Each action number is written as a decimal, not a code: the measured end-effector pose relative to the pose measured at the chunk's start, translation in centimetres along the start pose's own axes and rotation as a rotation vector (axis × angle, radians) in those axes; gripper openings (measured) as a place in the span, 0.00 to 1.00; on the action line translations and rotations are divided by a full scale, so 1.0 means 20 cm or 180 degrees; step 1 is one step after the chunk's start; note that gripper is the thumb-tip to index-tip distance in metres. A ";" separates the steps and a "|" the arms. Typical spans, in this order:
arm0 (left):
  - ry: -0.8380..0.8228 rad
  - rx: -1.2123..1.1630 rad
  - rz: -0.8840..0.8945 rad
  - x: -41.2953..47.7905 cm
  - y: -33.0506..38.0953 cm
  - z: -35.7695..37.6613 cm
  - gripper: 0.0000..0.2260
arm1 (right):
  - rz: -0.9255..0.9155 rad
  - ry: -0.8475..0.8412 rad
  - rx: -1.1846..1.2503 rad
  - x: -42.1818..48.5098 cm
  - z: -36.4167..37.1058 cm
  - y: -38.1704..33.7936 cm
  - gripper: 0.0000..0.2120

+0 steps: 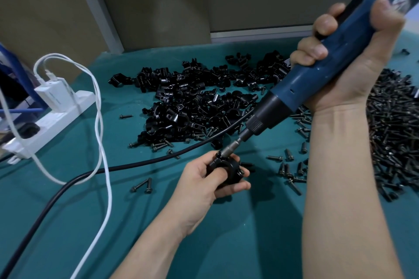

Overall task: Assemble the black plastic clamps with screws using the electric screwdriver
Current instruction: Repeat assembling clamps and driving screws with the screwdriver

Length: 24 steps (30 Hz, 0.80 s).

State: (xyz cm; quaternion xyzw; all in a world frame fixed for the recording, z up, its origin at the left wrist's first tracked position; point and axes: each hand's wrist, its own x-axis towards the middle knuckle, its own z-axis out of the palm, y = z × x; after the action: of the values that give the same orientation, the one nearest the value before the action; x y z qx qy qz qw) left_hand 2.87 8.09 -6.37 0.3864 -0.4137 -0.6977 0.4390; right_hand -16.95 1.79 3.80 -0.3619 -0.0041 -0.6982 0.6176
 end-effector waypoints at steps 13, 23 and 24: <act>-0.0050 -0.0052 -0.0044 0.00 0.01 0.00 0.13 | -0.0133 0.0089 -0.0196 0.02 -0.01 0.00 0.23; -0.0121 -0.0065 -0.0126 -0.01 0.02 0.00 0.12 | -0.0126 0.0173 -0.0123 0.01 -0.02 0.00 0.23; -0.0119 -0.0083 -0.0136 -0.01 0.02 0.00 0.12 | -0.0123 0.0150 -0.0109 0.02 -0.02 0.00 0.23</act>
State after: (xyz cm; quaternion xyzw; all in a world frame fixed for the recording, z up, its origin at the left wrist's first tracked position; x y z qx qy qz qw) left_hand 3.09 8.10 -6.03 0.3762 -0.4044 -0.7194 0.4212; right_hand -17.19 1.31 3.60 -0.3558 0.0154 -0.7183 0.5977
